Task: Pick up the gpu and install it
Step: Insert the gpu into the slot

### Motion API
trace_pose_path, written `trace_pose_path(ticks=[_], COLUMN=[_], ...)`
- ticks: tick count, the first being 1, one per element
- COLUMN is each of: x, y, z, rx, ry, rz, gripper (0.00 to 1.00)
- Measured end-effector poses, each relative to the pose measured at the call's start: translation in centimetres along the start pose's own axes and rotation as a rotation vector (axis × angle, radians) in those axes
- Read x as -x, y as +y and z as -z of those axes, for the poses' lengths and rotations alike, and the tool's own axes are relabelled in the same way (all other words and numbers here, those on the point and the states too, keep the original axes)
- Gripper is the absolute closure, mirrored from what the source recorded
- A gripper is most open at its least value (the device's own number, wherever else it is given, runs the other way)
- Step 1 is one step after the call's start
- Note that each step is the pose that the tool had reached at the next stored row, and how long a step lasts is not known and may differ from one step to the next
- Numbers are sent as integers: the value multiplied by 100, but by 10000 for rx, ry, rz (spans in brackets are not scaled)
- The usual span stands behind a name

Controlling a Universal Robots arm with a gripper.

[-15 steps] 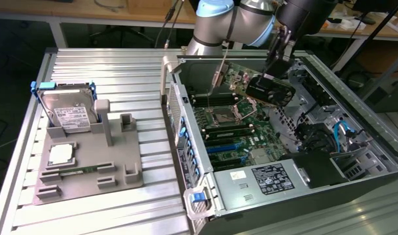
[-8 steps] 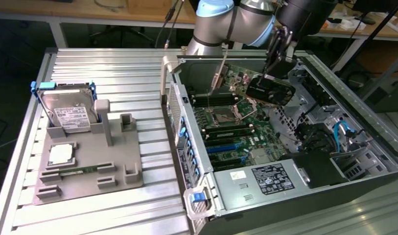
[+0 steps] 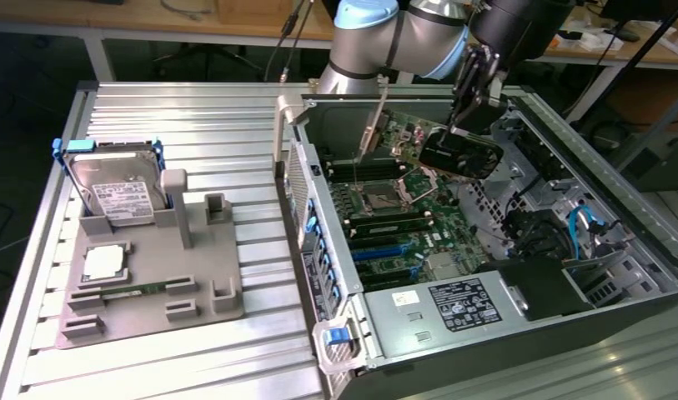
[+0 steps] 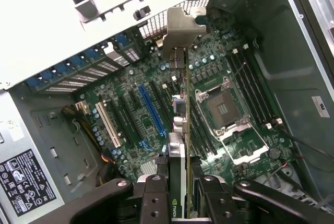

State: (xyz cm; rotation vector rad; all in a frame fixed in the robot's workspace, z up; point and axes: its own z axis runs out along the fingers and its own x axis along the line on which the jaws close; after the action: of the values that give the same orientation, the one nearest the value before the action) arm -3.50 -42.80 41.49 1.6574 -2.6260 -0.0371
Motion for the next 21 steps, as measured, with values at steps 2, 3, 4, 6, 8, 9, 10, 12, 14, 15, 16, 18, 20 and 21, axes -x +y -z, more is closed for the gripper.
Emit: trace_pose_path(ticks=[2,3,4,6,8,9,10,12,14,15,16,18,20,21], x=[0,0,0,0,0,0,0,0,0,0,0,0,0,0], y=[0,0,0,0,0,0,0,0,0,0,0,0,1,0], z=[0,0,0,0,0,0,0,0,0,0,0,0,0,0], rx=[-1,-1,-1,-2,-3,-3,-4,-4,-5,-5,-6,-6,-7,-8], ry=[2,3,3,5,6,7,9,10,12,12,14,15,17,17], rz=[38,58,78,112,150,168,204,244,284,307,325,362,417,436], gripper=[73,73,73,73,73,73,73,73,73,73,73,73,73,73])
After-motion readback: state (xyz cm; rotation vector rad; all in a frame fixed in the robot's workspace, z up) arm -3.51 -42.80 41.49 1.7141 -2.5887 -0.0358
